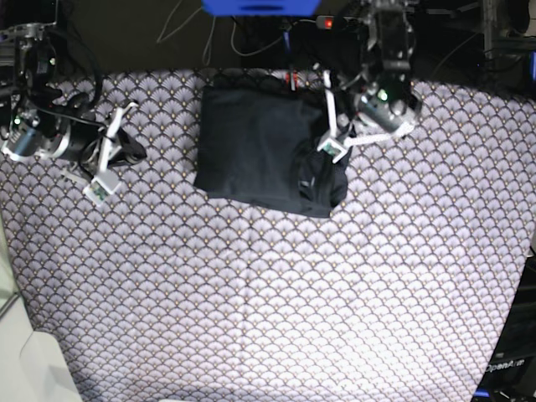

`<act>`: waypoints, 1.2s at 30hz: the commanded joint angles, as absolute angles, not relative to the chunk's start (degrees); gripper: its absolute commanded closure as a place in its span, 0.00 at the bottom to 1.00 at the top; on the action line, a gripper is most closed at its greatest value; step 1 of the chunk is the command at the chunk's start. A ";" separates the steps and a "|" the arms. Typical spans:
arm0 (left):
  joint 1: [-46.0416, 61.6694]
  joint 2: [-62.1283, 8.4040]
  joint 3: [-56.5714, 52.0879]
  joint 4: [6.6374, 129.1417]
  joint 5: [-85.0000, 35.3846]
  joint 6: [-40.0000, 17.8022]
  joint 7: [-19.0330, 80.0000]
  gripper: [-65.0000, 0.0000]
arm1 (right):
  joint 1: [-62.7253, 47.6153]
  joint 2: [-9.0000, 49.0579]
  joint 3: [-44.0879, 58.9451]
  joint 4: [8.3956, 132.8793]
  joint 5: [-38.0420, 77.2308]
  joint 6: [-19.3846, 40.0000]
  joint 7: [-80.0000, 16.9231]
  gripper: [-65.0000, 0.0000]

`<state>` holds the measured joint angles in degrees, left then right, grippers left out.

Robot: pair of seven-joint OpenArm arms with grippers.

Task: Fold the T-shirt properly
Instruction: 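Grasp the folded shirt's corner with the left gripper, then rotate the folded shirt with the left gripper, pulling its corner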

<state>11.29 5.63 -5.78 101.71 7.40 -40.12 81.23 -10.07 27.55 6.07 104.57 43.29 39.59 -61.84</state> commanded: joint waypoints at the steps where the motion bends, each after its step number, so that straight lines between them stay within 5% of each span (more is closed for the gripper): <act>1: 10.51 6.20 -5.76 100.09 6.73 -40.00 79.08 1.00 | -9.36 28.26 6.46 105.45 44.00 40.00 -60.97 1.00; 36: -7.34 9.00 -8.92 93.93 5.93 -40.00 73.71 1.00 | -9.80 28.26 6.11 105.45 44.00 40.00 -61.14 1.00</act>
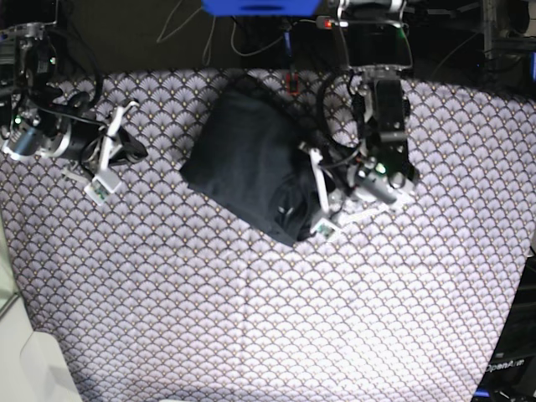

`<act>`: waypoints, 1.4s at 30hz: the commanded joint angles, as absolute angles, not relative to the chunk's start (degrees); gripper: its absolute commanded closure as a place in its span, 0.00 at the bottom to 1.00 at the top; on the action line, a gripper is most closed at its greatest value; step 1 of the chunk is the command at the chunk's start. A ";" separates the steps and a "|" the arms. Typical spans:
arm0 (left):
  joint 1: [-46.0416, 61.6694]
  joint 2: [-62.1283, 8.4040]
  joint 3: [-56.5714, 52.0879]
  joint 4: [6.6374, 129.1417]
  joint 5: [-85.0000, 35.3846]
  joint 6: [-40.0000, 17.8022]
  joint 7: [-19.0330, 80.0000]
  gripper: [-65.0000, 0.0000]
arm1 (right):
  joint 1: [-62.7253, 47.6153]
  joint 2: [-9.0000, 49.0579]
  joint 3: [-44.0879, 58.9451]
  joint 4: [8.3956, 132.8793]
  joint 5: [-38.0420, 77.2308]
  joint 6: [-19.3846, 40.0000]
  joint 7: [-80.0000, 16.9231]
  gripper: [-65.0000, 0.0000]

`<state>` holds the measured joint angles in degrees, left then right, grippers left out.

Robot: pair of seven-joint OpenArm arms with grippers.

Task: Fold the T-shirt properly
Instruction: 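Rotate the folded shirt with the left gripper, pulling its corner, then push the folded shirt's sides with both grippers to square it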

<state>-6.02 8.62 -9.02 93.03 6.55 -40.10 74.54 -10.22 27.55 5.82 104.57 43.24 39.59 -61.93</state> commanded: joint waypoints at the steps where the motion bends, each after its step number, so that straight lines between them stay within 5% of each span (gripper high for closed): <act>1: -7.60 9.00 -8.92 93.93 5.93 -40.00 73.63 1.00 | -9.80 28.26 6.11 105.45 44.00 40.00 -61.14 1.00; 20: -0.84 8.40 -13.85 94.02 6.20 -40.00 73.71 1.00 | -2.77 30.02 5.49 105.45 44.00 40.00 -60.97 1.00; 32: -0.75 9.00 -13.85 93.93 6.64 -40.00 73.63 1.00 | 12.97 30.11 -13.58 80.75 43.91 40.00 -50.59 1.00; 42: -3.47 9.00 -13.85 83.74 6.11 -39.25 64.57 1.00 | 9.01 26.95 -19.12 78.11 44.00 40.00 -46.64 1.00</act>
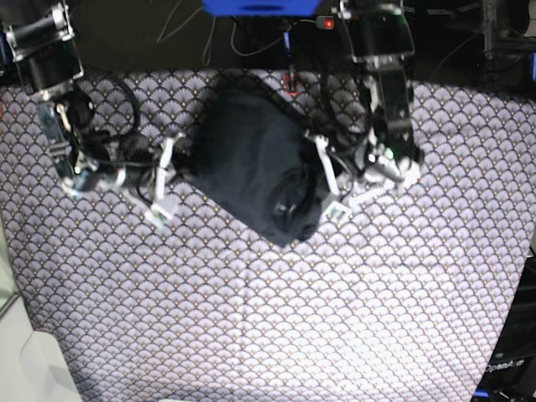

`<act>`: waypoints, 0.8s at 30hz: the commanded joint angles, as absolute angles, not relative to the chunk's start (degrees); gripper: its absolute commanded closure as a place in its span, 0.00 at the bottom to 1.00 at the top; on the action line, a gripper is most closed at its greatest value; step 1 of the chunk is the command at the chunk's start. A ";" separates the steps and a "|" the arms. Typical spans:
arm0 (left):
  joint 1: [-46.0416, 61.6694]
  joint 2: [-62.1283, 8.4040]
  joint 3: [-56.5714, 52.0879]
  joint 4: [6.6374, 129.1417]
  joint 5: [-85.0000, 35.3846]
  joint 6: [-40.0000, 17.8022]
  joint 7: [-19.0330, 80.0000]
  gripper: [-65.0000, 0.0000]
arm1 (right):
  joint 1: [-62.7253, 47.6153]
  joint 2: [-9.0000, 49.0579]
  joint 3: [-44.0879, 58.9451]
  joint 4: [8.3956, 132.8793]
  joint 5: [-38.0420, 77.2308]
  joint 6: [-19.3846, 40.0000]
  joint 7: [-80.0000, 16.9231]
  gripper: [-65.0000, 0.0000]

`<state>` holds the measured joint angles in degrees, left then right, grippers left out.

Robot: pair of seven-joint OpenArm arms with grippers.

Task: Fold the T-shirt properly
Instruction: 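Push the folded shirt's sides with both grippers to square it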

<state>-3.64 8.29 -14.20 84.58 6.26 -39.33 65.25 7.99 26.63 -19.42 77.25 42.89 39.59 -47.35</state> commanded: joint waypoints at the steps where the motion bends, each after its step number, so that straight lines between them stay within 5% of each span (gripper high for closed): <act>1: -4.44 9.00 -13.85 81.80 6.11 -39.25 63.69 1.00 | 8.13 26.86 -19.12 78.11 44.00 40.00 -46.11 1.00; 14: -13.93 9.00 -13.93 76.88 5.85 -38.73 61.67 1.00 | -4.62 27.74 -18.77 89.45 44.00 40.00 -44.35 1.00; 24: -16.75 9.00 -13.41 73.01 -9.45 -31.43 61.67 1.00 | -7.25 28.70 -18.42 90.59 44.00 40.00 -44.44 1.00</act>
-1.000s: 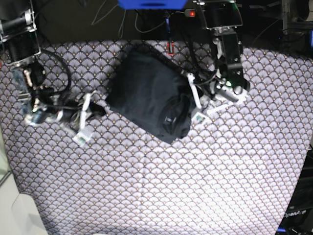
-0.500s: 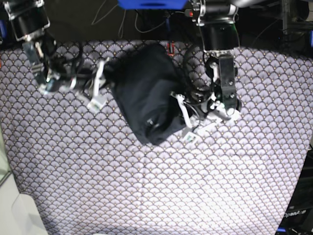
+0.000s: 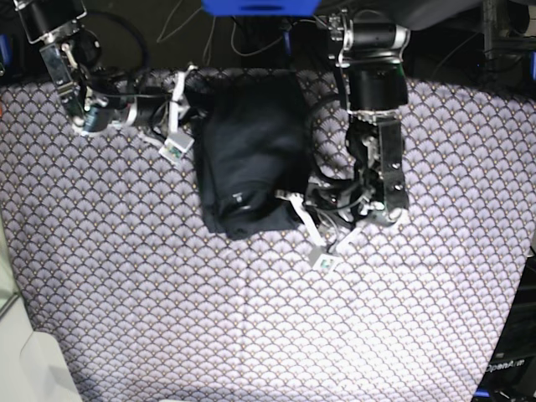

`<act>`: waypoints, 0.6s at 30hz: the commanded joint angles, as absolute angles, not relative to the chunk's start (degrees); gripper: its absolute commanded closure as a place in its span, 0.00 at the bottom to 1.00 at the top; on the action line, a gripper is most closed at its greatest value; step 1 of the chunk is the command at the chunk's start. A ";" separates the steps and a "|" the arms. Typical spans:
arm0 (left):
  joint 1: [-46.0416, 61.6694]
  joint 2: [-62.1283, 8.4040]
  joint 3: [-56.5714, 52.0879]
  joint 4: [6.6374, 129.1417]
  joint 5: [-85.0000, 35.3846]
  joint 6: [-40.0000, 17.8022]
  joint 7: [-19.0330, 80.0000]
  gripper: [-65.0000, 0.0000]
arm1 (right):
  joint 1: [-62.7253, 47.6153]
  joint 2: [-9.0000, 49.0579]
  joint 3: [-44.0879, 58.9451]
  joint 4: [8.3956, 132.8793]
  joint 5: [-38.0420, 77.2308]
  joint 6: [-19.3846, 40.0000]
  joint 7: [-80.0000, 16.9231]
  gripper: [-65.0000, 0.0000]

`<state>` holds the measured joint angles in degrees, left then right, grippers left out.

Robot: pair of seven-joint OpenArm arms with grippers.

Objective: Fold the T-shirt properly

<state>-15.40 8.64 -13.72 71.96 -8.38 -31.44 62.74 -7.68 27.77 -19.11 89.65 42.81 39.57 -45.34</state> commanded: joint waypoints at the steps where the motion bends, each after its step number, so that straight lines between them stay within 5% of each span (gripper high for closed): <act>1: -16.75 9.00 -13.41 73.10 -10.15 -31.52 61.67 1.00 | -7.34 28.97 -18.07 90.68 44.09 40.00 -44.53 1.00; 9: -15.43 8.92 -13.85 79.78 -10.77 -31.52 62.73 1.00 | -8.48 31.52 -13.49 90.68 44.09 40.00 -44.53 1.00; 18: -5.85 -0.22 -19.47 97.19 -10.51 -31.60 70.64 1.00 | -9.19 34.59 -6.99 90.68 44.09 40.00 -44.79 1.00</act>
<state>-4.73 -0.30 -19.62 96.01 -9.91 -31.46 71.42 -9.43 33.61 -7.42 89.71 43.31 39.59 -45.69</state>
